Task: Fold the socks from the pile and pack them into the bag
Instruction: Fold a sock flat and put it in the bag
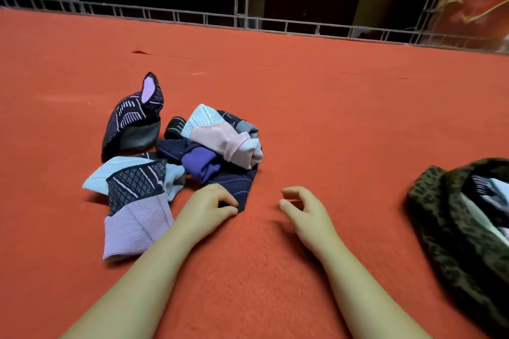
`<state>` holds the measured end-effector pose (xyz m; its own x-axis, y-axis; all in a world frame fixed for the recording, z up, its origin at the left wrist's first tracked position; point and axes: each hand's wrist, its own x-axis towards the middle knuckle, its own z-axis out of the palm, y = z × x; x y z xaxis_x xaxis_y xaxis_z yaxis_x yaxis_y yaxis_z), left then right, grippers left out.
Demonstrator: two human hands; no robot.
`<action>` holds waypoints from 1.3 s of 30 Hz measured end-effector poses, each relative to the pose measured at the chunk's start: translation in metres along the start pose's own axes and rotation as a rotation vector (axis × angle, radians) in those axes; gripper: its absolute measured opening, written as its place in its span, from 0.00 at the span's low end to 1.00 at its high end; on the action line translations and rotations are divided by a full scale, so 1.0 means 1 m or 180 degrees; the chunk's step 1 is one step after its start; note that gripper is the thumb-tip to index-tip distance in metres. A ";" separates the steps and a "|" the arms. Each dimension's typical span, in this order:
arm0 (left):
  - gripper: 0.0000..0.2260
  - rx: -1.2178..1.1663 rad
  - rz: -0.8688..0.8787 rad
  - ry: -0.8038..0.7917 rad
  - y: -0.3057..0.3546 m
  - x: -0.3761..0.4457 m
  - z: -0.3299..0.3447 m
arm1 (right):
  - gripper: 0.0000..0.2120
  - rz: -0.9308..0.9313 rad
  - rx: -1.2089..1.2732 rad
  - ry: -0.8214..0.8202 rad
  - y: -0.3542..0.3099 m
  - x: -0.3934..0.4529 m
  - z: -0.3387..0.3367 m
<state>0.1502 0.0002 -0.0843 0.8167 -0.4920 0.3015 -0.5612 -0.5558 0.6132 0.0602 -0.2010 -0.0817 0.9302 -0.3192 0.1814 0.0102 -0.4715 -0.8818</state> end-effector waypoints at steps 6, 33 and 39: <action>0.08 -0.1160 0.0664 0.0612 0.043 -0.005 0.006 | 0.11 0.0022 0.0978 0.0100 -0.005 0.002 -0.011; 0.18 -0.4111 -0.0179 -0.0309 0.076 0.030 0.015 | 0.11 0.0380 0.1815 -0.0352 -0.014 0.002 -0.055; 0.25 -0.2681 -0.0634 -0.1709 0.078 0.027 0.040 | 0.10 0.0182 0.2339 0.1121 -0.017 0.010 -0.064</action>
<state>0.1235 -0.0834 -0.0572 0.6006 -0.7930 -0.1025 0.0243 -0.1101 0.9936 0.0461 -0.2484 -0.0370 0.7678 -0.6238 0.1458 0.3181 0.1737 -0.9320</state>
